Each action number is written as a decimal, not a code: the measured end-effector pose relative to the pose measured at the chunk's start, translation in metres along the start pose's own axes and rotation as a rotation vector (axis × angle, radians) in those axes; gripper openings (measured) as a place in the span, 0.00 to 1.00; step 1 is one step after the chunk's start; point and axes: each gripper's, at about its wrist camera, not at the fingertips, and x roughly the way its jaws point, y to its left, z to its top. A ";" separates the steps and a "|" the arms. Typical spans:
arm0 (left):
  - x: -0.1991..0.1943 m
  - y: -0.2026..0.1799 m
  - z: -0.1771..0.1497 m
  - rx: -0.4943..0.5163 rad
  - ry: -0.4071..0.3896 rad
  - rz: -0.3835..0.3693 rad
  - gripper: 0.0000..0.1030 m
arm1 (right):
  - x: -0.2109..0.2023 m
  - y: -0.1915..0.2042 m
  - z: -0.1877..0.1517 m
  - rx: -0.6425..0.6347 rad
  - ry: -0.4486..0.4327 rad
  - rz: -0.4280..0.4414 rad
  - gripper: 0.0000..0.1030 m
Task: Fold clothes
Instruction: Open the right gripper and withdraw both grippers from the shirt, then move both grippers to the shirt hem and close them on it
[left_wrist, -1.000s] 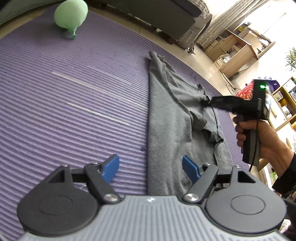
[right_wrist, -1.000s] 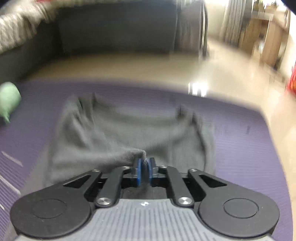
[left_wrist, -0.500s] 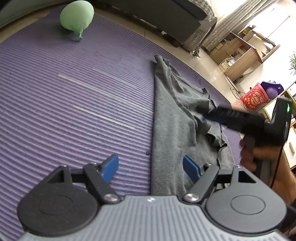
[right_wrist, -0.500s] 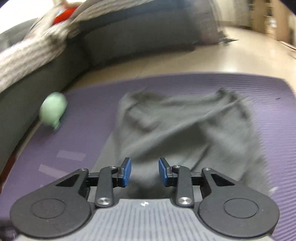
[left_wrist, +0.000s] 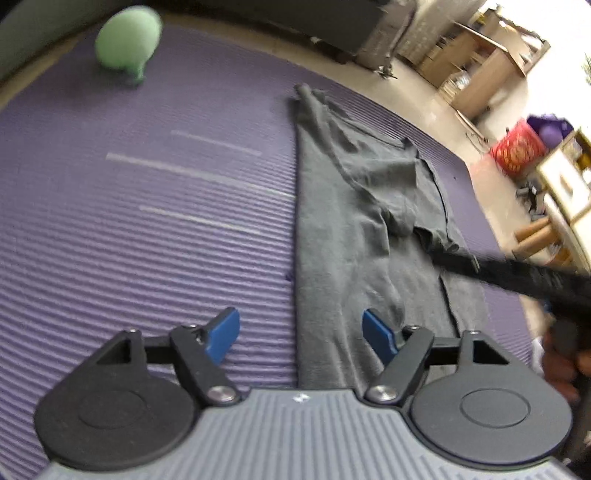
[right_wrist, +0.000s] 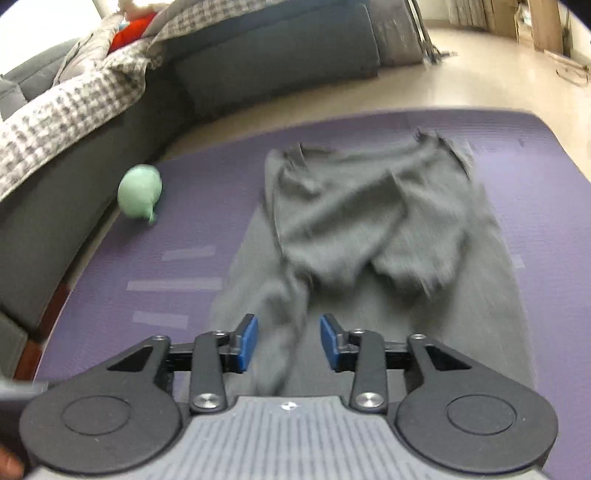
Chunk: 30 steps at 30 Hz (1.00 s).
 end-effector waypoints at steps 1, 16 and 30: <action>0.001 -0.003 -0.001 0.003 0.000 0.001 0.64 | 0.001 0.000 -0.001 -0.002 0.001 -0.003 0.39; 0.023 -0.099 -0.053 0.185 0.154 -0.025 0.49 | -0.118 -0.089 -0.128 0.161 0.078 -0.079 0.52; -0.052 -0.102 -0.090 0.283 0.267 0.191 0.58 | -0.140 -0.130 -0.156 0.249 0.111 -0.122 0.52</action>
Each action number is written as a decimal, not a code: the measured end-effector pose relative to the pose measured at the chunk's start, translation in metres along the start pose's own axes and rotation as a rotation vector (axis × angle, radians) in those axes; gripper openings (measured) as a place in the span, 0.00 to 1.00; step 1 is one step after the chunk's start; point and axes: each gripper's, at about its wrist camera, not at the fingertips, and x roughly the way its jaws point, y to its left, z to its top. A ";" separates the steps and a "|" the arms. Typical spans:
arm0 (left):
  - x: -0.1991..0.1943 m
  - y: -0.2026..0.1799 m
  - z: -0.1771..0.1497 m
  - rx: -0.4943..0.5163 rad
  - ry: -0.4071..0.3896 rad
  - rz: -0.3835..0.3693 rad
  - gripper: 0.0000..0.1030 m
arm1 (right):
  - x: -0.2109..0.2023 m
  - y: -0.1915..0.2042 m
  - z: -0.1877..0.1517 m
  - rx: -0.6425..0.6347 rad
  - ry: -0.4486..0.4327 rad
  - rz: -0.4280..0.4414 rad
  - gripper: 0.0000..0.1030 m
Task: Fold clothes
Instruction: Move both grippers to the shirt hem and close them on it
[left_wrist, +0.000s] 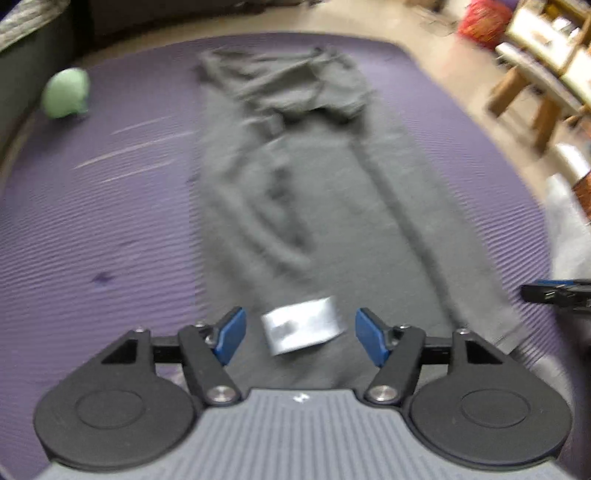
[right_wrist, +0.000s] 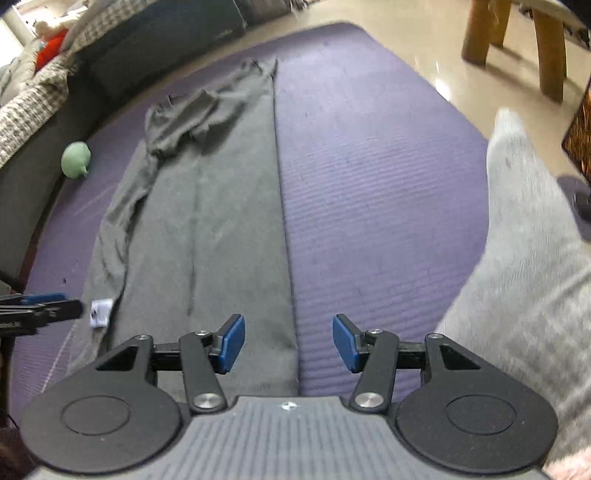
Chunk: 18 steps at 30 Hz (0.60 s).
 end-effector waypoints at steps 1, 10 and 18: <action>0.002 0.007 -0.005 -0.019 0.031 -0.002 0.54 | -0.001 -0.001 -0.001 0.001 0.000 -0.004 0.52; 0.018 0.032 -0.034 -0.117 0.200 -0.033 0.59 | 0.007 0.003 -0.019 0.013 0.041 0.007 0.52; 0.033 0.008 -0.041 -0.021 0.281 -0.061 0.96 | 0.007 0.027 -0.038 -0.123 0.000 -0.100 0.41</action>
